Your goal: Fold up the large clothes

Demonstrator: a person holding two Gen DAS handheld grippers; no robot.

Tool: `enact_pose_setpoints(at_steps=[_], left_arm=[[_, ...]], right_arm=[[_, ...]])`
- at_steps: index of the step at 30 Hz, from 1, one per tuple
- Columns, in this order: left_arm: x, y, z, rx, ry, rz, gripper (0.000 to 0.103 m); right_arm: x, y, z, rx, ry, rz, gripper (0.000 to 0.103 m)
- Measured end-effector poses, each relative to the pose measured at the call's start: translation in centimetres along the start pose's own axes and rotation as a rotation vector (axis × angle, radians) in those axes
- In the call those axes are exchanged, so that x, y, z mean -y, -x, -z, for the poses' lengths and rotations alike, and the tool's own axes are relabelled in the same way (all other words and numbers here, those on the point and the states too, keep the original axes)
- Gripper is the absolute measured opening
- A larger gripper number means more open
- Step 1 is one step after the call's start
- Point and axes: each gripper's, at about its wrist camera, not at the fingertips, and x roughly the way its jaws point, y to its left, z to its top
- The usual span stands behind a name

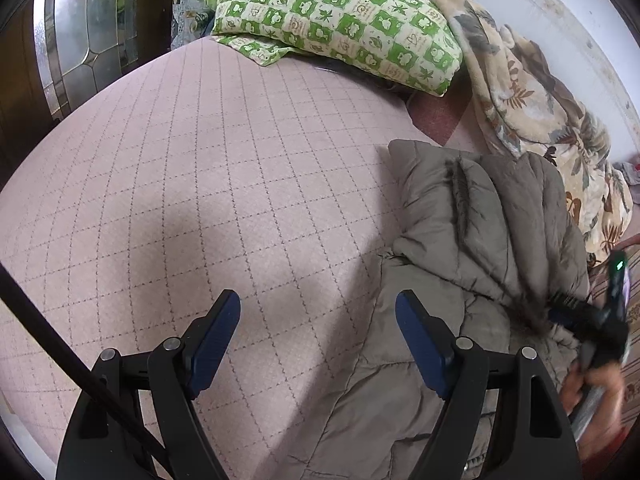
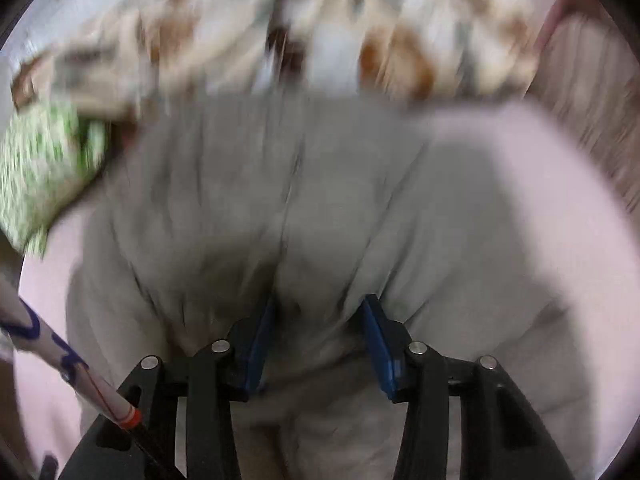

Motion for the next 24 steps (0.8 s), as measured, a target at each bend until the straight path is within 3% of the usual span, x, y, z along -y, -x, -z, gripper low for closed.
enact_pose_setpoints(at_steps=[2,5,7,10,15,18,21,24], left_arm=[[-0.1,0.2,-0.1,0.003,-0.001,-0.003,0.079],[-0.4,0.7,0.0,0.012,0.003,-0.002,0.079],[-0.6,0.8,-0.1,0.017,0.016,-0.007,0.079],[-1.0,0.7,-0.2,0.010,0.028,-0.013,0.079],[-1.4,0.7,-0.1,0.017,0.023,-0.039,0.079],[-1.4,0.6,-0.3,0.027,0.021,-0.070,0.079],[-1.4,0.5,-0.3,0.021,0.012,-0.100,0.079],[-1.5,0.6,-0.4,0.026,0.012,-0.119,0.079]], right_arm=[[-1.0,-1.3,1.8,-0.038,0.094,0.031,0.049],[-1.6,0.9,1.7,-0.002,0.152,0.071,0.049],[-1.9,4.8,1.3,0.134,0.147,0.063,0.049],[-4.0,8.0,0.9,0.225,0.184,0.012,0.049],[-8.5,4.6,1.1,0.146,0.226,-0.066,0.049],[-10.3,-1.0,2.4,-0.022,0.220,-0.055,0.050],[-11.1,-0.9,2.8,0.007,0.260,0.014,0.051],[-11.9,2.8,3.4,0.088,0.302,-0.011,0.051]])
